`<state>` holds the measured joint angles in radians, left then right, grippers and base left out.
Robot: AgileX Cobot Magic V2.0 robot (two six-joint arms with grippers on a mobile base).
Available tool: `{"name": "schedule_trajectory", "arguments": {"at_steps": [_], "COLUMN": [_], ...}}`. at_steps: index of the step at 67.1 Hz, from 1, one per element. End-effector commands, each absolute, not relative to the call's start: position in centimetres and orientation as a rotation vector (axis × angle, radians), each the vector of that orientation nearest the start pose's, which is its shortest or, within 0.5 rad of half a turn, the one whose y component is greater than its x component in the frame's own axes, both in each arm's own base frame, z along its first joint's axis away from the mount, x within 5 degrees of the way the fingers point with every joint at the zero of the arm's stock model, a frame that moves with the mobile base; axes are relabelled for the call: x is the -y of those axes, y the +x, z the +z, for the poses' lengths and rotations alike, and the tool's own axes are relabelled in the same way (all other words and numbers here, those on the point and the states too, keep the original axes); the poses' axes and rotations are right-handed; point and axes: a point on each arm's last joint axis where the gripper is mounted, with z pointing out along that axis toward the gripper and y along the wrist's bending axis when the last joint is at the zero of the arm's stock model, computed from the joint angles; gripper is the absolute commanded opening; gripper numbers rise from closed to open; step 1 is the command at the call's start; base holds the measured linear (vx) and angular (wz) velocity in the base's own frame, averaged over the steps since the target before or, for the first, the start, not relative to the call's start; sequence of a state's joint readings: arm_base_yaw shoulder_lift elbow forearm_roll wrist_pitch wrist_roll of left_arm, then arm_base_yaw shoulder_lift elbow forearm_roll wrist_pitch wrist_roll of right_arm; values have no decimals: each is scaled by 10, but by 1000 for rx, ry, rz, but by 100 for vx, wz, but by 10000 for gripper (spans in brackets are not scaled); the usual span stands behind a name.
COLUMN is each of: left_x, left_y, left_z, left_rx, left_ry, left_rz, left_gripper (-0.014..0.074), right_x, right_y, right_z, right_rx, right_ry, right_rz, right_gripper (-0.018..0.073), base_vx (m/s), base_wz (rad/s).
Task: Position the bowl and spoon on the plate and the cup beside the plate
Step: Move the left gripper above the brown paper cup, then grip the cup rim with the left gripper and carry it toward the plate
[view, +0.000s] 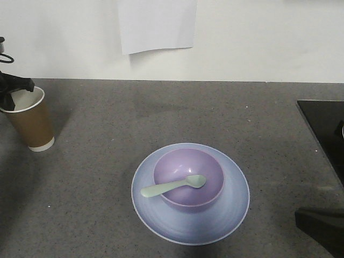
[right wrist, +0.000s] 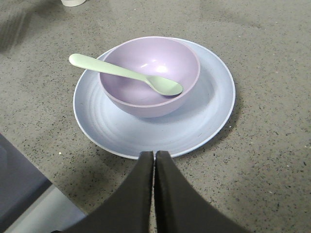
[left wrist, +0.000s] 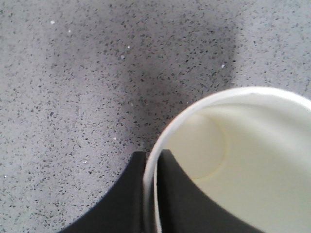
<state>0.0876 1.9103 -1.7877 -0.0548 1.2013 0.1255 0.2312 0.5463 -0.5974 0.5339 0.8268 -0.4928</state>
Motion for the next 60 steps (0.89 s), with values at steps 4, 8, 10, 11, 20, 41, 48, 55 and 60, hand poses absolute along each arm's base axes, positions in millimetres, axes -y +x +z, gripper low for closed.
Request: {"name": "schedule_trajectory", "arguments": {"at_steps": [4, 8, 10, 11, 20, 41, 48, 55, 60], "left_x": [-30, -26, -23, -21, 0, 58, 72, 80, 83], "left_y": [403, 401, 399, 398, 387, 343, 325, 308, 298], "left_z": [336, 340, 343, 344, 362, 409, 407, 394, 385], "left_rx": [-2697, -2690, -2684, -2682, -2637, -2507, -2520, -2566, -2596], "left_ry": [48, 42, 50, 61, 175, 373, 432, 472, 502], "left_rz": [-30, -81, -113, -130, -282, -422, -443, -466, -469], "left_gripper": [-7, -7, -7, -7, -7, -7, -7, -7, -7], "right_x": [-55, -55, -55, -55, -55, -55, -55, -55, -55], "right_y": [86, 86, 86, 86, 86, 85, 86, 86, 86], "right_z": [323, 323, 323, 323, 323, 323, 323, 323, 323], "right_rx": [-2030, -2030, -2030, -2030, -2028, -2030, -2030, -2030, -2030], "right_ry": [-548, -548, -548, -548, -546, -547, -546, -546, -546], "right_rz": [496, 496, 496, 496, 496, 497, 498, 498, 498], "right_gripper": [-4, -4, -4, -4, -4, -4, -4, -4, -4], "base_vx": [0, 0, 0, 0, 0, 0, 0, 0, 0], "base_wz": [0, 0, 0, 0, 0, 0, 0, 0, 0]}}
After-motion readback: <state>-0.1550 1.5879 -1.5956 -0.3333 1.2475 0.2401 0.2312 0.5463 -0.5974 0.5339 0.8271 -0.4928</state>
